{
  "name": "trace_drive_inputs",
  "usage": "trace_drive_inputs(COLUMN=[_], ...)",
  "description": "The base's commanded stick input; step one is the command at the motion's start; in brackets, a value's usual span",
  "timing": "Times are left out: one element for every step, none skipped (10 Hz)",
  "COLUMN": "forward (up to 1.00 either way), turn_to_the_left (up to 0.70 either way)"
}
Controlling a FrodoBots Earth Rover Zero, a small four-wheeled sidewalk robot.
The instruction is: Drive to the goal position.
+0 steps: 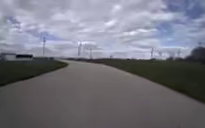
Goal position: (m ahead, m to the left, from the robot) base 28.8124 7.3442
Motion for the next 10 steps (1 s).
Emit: trace_drive_inputs(forward=[1.0,1.0,1.0,1.0,1.0,1.0,1.0,1.0,1.0,1.0], turn_to_the_left=[0.0,0.0,0.0,0.0,0.0,0.0,0.0,0.0,0.0,0.0])
